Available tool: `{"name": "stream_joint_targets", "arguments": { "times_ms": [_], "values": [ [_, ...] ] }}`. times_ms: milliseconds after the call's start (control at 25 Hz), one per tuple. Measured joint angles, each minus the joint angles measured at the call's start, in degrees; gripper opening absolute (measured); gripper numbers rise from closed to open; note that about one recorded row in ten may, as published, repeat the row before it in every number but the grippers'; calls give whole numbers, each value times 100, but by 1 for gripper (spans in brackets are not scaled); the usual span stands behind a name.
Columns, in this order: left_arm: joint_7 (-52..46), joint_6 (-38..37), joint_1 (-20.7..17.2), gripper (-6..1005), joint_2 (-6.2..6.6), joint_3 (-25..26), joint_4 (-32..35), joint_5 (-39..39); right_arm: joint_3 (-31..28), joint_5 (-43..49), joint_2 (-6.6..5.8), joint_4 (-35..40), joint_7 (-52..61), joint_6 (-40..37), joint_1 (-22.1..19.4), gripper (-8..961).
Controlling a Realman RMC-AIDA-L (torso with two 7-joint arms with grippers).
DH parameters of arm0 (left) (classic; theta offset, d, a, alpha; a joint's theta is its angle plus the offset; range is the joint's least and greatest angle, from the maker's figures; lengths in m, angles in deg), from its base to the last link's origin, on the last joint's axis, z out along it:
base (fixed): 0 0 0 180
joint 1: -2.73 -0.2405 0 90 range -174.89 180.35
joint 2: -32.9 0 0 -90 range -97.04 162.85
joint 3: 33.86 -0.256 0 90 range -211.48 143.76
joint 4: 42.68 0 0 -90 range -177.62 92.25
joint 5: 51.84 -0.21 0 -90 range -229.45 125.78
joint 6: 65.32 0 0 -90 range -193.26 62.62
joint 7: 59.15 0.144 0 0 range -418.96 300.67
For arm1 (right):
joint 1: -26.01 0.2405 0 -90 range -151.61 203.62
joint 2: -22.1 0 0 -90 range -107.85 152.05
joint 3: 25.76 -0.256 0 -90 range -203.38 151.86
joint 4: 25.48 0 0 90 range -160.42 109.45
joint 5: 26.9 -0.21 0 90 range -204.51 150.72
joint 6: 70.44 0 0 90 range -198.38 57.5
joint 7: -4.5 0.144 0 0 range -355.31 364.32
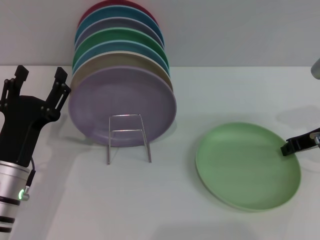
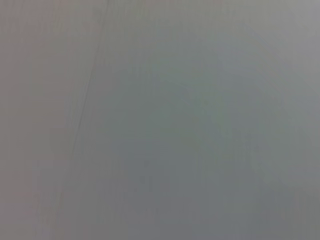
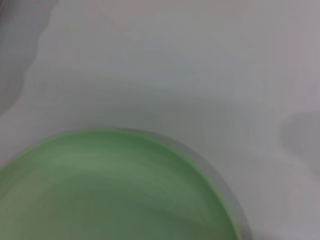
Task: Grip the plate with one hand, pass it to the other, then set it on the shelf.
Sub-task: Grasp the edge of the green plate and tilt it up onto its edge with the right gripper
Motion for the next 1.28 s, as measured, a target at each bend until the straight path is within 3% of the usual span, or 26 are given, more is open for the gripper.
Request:
{"name": "stream_joint_targets", "arguments": {
  "times_ms": [80,480,680,880,1280],
  "values": [
    [0,-9,-5,818,1,0,5,0,-3,-1,2,-6,0,-6,-4,50],
    [0,-52,-11,816,1,0,23,0,28,-21,107,-352,-167,-134,-140,44],
    [0,-63,-22,815,1,11,24,-2,24,-28,241,-920,-312,-289,-351,33],
    [0,-63,-25,814,1,23,18,-10,61,-318,260,-1555,-401,-444,-633,30],
    [0,-63,13,812,1,26,13,-6,977,-287,263,-2796,-556,-1460,-1267,22]
  ]
}}
